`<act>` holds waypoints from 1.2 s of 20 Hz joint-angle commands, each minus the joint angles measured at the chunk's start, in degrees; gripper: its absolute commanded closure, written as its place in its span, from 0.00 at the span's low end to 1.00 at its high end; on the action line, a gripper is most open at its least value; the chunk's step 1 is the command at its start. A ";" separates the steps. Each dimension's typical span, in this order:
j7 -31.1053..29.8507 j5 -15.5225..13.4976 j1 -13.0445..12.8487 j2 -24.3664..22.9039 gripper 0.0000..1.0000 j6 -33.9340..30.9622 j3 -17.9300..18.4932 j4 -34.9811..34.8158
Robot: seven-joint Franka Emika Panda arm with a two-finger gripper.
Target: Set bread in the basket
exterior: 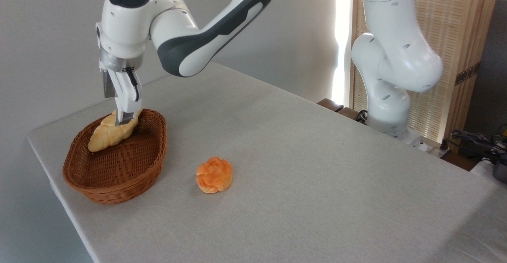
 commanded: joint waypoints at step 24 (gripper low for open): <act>-6.66 33.94 8.71 -13.42 0.00 -39.25 15.34 8.29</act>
